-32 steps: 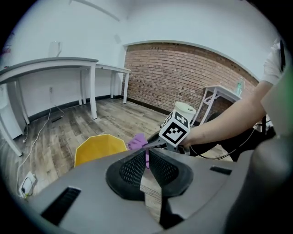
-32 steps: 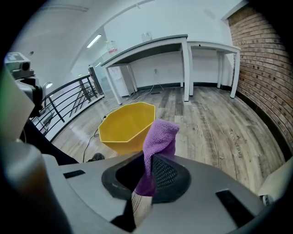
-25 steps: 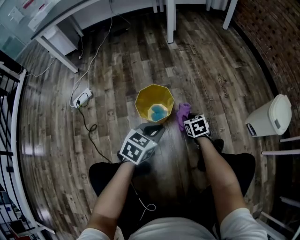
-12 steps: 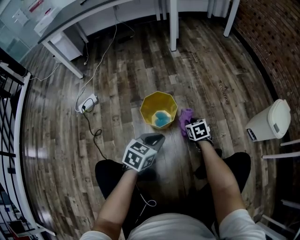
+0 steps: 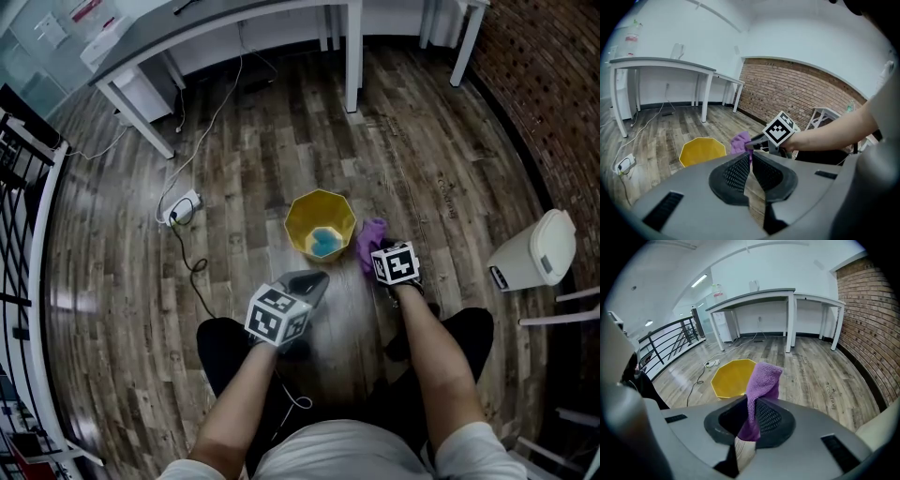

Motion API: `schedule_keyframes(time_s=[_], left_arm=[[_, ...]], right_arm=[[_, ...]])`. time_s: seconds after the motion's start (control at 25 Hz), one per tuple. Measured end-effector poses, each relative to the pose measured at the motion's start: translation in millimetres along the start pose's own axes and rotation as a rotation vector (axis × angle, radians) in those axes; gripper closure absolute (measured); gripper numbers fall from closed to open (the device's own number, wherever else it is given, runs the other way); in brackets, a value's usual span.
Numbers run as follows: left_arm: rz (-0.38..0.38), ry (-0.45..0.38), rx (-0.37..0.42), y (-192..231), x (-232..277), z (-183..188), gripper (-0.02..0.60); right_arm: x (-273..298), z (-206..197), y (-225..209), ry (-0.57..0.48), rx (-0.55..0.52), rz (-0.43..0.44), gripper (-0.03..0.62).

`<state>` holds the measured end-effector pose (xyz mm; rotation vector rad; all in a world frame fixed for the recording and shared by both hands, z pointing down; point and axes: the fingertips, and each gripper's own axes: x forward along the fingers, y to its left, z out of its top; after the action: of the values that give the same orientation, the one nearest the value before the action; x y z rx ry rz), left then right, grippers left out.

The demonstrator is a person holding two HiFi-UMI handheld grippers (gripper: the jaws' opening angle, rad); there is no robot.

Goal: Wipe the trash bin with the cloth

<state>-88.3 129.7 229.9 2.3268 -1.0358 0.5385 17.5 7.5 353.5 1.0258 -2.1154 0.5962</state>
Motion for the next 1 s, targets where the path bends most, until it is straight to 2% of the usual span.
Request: schedule_keyframes(time_s=[0.32,0.48,1.0], left_arm=[[0.026,-0.081,-0.015,-24.7,-31.8,13.9,0.563],[0.016,-0.103,-0.046,-47.4,-49.5,5.6,0.563],[0.027,-0.188,-0.058,-104.5,-99.9,-3.6,0.563]], right_arm=[[-45.9,14.6,16.0,-0.078,0.014,-0.002,0.547],[-82.4,16.3,31.1,-0.13,-0.006,0.001,0.547],[-195.6,10.6,82.6,-0.317,-0.029,0.012,0.546]])
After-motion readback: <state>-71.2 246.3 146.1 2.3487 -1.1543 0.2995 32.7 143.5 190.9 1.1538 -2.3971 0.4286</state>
